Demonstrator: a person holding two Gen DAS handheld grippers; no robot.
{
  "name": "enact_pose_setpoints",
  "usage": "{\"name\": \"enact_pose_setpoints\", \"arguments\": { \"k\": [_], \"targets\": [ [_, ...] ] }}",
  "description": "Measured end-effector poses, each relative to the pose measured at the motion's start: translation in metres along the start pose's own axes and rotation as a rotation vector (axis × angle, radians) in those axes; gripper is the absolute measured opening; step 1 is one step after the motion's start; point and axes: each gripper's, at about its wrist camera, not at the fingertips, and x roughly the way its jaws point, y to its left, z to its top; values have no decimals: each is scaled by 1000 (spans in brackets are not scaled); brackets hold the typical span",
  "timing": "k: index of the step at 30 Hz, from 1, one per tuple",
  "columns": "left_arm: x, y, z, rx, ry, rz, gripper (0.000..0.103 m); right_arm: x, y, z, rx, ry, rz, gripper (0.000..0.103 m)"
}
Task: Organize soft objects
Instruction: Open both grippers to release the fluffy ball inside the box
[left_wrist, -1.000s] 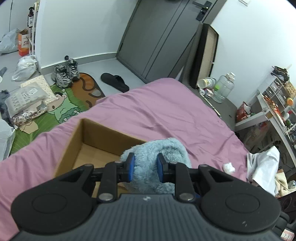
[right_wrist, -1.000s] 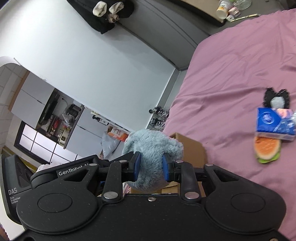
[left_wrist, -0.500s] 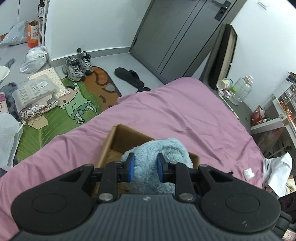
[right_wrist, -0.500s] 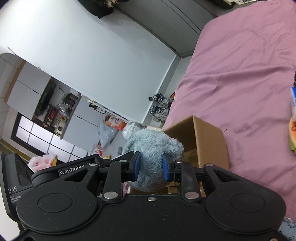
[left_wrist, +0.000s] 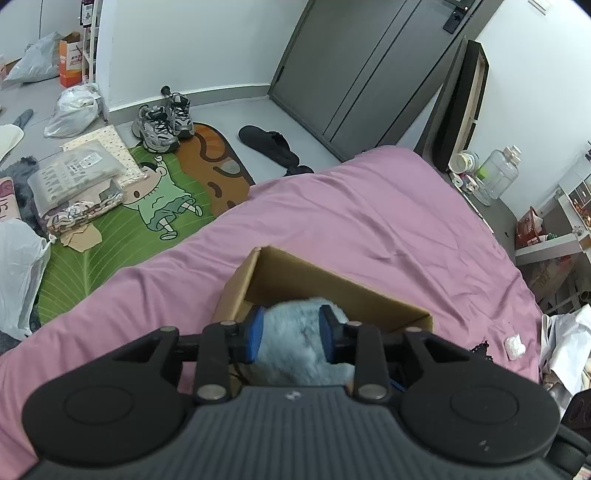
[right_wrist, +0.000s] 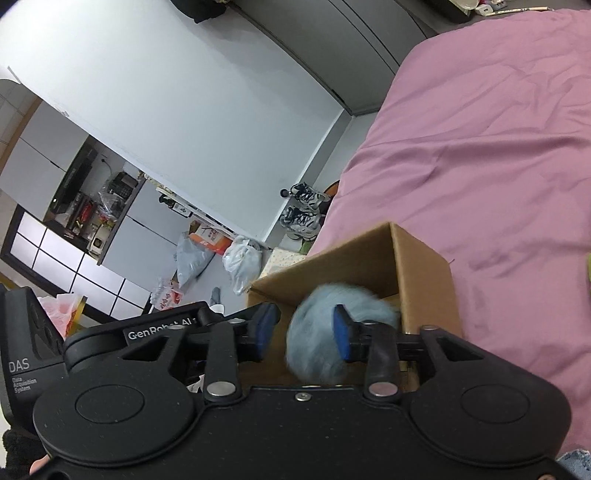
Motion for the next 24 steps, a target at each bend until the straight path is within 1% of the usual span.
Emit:
{"name": "enact_pose_setpoints", "arguments": {
  "k": [1, 3, 4, 5, 6, 8, 10, 13, 15, 16, 18, 22, 24],
  "targets": [
    [0, 0, 0, 0, 0, 2, 34, -1, -1, 1, 1, -3, -8, 49],
    [-4, -1, 1, 0, -4, 7, 36, -3, -1, 0, 6, -10, -22, 49],
    [-7, -2, 1, -2, -6, 9, 40, -5, -1, 1, 9, -7, -23, 49],
    [-10, -2, 1, -5, -9, 14, 48, -8, -1, 1, 15, -4, -21, 49],
    [-13, -3, 1, -5, -12, 22, 52, -11, 0, 1, 17, -2, -20, 49],
    [-19, -5, 0, -5, -14, 53, 69, -16, 4, 3, 8, 4, -28, 50],
    [-25, -8, -2, 1, -15, 78, 76, -23, 9, 5, -10, 6, -39, 57],
    [-35, -13, -5, 14, -9, 93, 80, -36, 12, 8, -25, 4, -62, 64],
    [-42, -17, -7, 22, -5, 99, 83, -43, 12, 9, -33, -4, -83, 66],
    [-47, -21, -8, 33, -8, 104, 86, -49, 12, 10, -39, -8, -98, 70],
    [-54, -28, -11, 61, -15, 114, 91, -61, 12, 12, -55, -14, -129, 74],
    [-66, -46, -17, 103, -8, 92, 93, -91, 8, 14, -64, -36, -179, 92],
    [-71, -54, -20, 116, 0, 79, 93, -102, 8, 14, -89, -39, -208, 97]
  ]
}}
